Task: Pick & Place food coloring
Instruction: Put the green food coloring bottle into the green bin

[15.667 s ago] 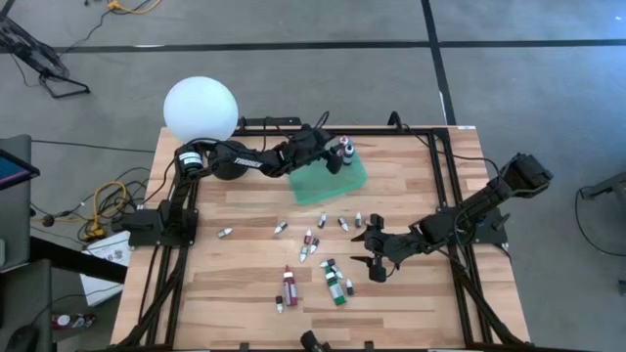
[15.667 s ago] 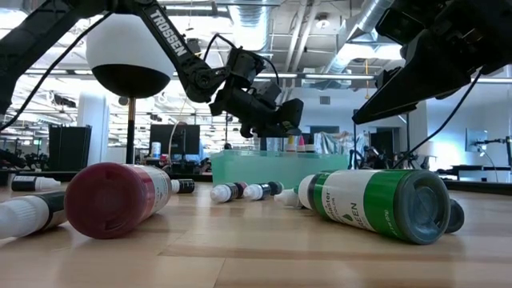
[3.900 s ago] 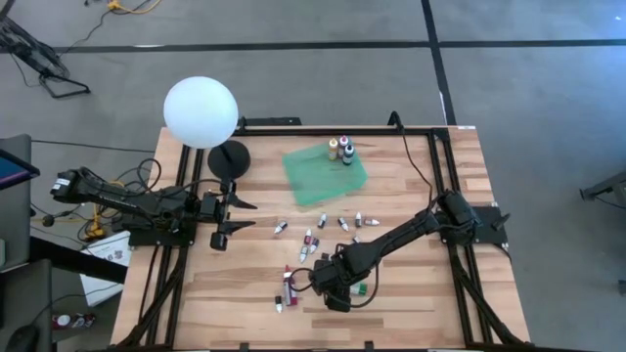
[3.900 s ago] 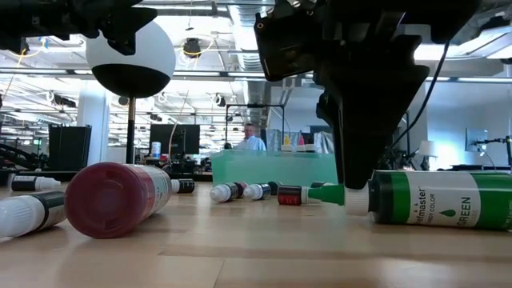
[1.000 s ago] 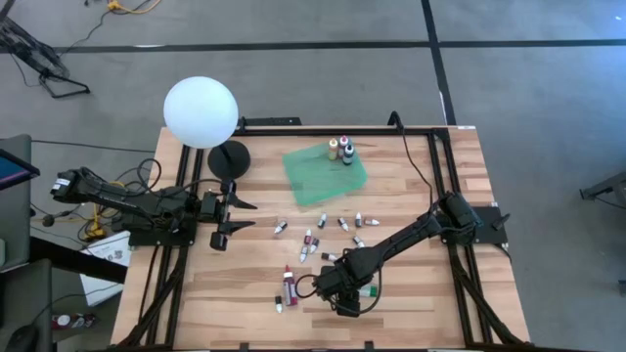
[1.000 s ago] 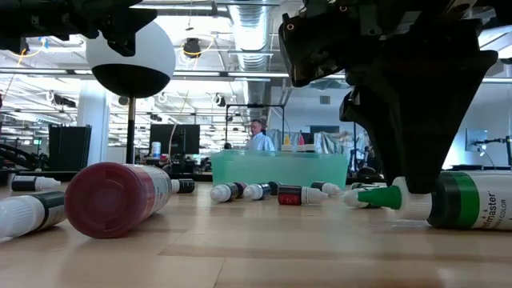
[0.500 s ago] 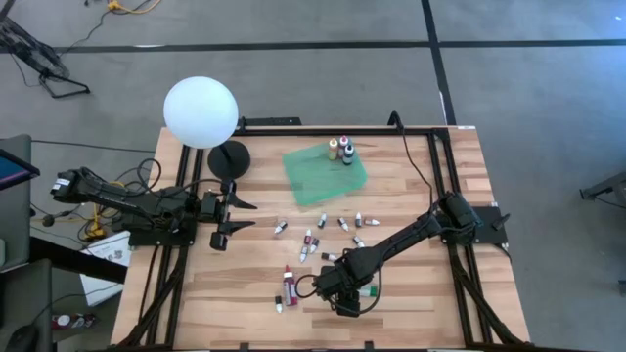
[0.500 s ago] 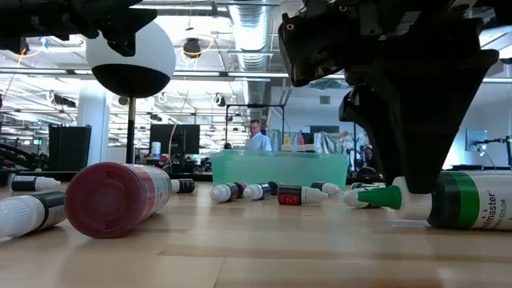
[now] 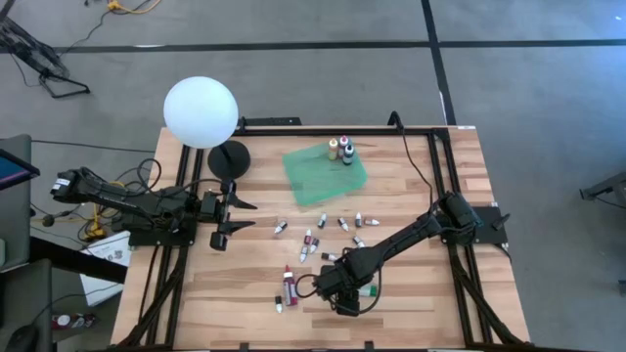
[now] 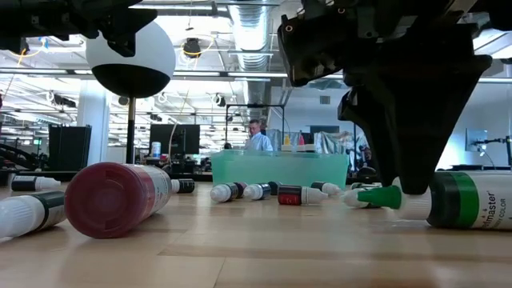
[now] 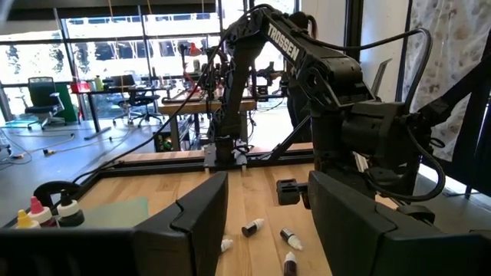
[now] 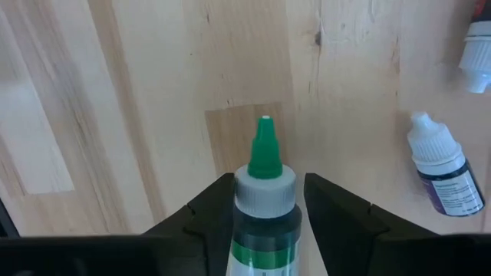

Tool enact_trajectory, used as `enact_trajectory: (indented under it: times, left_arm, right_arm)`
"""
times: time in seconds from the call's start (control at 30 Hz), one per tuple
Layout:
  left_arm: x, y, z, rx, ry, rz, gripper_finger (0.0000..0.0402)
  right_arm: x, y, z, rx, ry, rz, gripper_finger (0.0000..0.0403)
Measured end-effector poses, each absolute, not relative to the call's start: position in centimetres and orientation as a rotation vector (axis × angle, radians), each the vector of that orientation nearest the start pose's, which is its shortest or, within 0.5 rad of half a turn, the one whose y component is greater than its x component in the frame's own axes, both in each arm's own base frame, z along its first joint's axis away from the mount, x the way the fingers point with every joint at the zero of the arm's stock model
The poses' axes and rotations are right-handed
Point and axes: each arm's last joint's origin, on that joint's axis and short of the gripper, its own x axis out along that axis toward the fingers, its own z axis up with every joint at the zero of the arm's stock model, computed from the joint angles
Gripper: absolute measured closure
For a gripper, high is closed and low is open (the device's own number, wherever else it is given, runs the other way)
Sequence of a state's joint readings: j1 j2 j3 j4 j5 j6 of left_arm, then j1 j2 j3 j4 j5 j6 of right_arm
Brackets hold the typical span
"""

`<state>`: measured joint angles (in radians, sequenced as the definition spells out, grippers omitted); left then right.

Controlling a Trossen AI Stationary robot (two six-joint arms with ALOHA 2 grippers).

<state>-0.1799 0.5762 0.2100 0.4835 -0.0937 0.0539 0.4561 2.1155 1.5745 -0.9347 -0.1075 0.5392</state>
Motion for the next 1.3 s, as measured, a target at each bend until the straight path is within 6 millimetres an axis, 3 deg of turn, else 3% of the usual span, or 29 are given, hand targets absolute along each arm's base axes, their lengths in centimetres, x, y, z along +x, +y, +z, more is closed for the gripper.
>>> enact_trajectory:
  times: [0.23,1.3]
  left_arm:
    - [14.3,-2.3,22.7,0.033,-0.118,-0.083,0.0225]
    - [14.3,-2.3,22.7,0.032,-0.118,-0.083,0.0225]
  right_arm:
    - [35.6,17.8,14.2,0.204,1.569,-0.012,0.0257]
    - [35.3,17.8,14.2,0.208,1.611,-0.002,0.0279]
